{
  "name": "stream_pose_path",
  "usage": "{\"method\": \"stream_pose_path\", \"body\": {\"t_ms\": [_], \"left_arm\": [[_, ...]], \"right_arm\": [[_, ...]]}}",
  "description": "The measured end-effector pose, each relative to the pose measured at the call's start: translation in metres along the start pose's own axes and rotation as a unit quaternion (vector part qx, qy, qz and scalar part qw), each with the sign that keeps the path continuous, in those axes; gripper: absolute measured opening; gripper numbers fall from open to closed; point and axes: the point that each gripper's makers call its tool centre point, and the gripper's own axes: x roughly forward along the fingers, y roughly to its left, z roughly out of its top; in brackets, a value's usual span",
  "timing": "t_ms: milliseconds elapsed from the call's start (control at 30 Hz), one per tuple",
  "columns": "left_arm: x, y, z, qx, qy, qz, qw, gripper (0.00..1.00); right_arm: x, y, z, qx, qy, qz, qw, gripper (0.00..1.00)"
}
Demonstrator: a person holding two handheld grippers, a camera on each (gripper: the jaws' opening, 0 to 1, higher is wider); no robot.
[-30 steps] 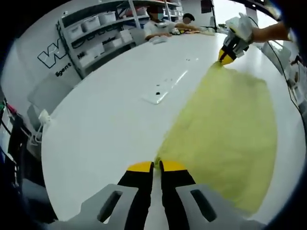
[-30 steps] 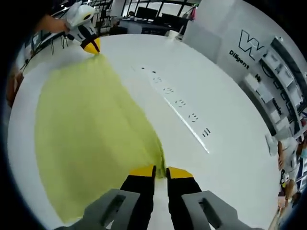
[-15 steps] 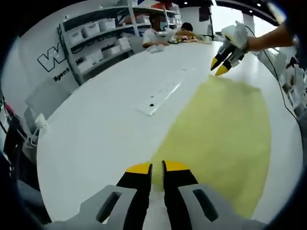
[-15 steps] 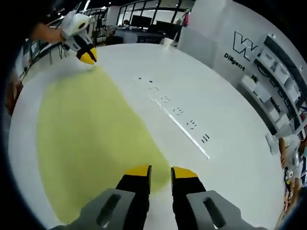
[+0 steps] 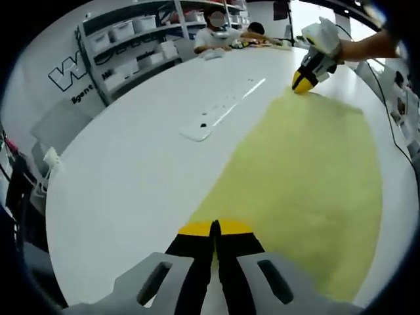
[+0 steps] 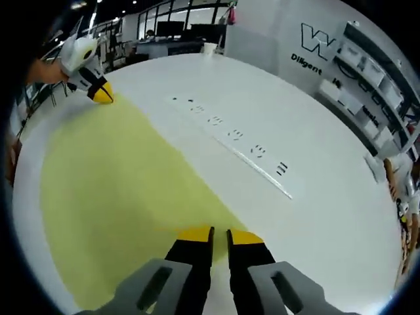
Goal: Fold the garment on the visible template until the final outline fits inside the template.
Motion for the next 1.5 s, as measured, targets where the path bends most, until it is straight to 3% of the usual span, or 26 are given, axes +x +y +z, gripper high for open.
{"method": "stream_pose_path", "body": {"t_ms": [133, 267, 433, 500, 533, 633, 733, 767, 833, 933, 1167, 1333, 1500], "left_arm": [[0.003, 0.007, 0.003, 0.017, 0.002, 0.026, 0.9995, 0.06], [0.003, 0.010, 0.002, -0.049, -0.002, 0.043, 0.9979, 0.06], [-0.001, 0.007, -0.001, -0.019, 0.004, 0.045, 0.9988, 0.06], [-0.006, 0.008, 0.001, -0.026, -0.005, 0.051, 0.9984, 0.06], [-0.008, 0.004, 0.006, -0.042, -0.024, 0.044, 0.9979, 0.06], [-0.012, -0.002, 0.005, -0.033, -0.022, 0.036, 0.9986, 0.06], [-0.013, -0.023, 0.011, -0.022, -0.038, -0.013, 0.9990, 0.07], [-0.014, -0.032, 0.011, -0.033, -0.040, -0.034, 0.9981, 0.09], [-0.015, -0.038, 0.012, -0.035, -0.048, -0.045, 0.9973, 0.21], [-0.015, -0.047, 0.001, -0.028, -0.032, -0.050, 0.9978, 0.27], [-0.021, -0.044, -0.010, -0.032, -0.033, -0.043, 0.9980, 0.23], [-0.022, -0.039, -0.015, -0.042, -0.028, -0.043, 0.9978, 0.17], [-0.025, -0.040, -0.020, -0.046, -0.023, -0.043, 0.9977, 0.14]], "right_arm": [[0.000, -0.003, 0.000, -0.017, 0.004, -0.018, 0.9997, 0.00], [0.000, -0.002, 0.000, -0.026, 0.003, -0.025, 0.9994, 0.00], [-0.003, 0.000, 0.000, -0.038, -0.003, -0.033, 0.9987, 0.01], [-0.005, 0.003, 0.000, -0.034, -0.011, -0.027, 0.9990, 0.05], [-0.007, 0.004, 0.000, -0.028, -0.015, -0.025, 0.9992, 0.07], [-0.011, 0.008, 0.001, -0.015, -0.028, -0.019, 0.9993, 0.16], [-0.014, 0.016, 0.001, -0.008, -0.035, 0.001, 0.9994, 0.25], [-0.016, 0.018, 0.001, -0.010, -0.036, 0.000, 0.9993, 0.27], [-0.019, 0.022, 0.002, -0.015, -0.042, 0.006, 0.9990, 0.28], [-0.022, 0.031, -0.003, -0.019, -0.038, 0.016, 0.9989, 0.31], [-0.030, 0.040, -0.022, -0.004, -0.039, 0.032, 0.9987, 0.31], [-0.034, 0.032, -0.027, 0.002, -0.042, 0.022, 0.9989, 0.36], [-0.038, 0.035, -0.030, -0.007, -0.034, 0.024, 0.9991, 0.34]]}}
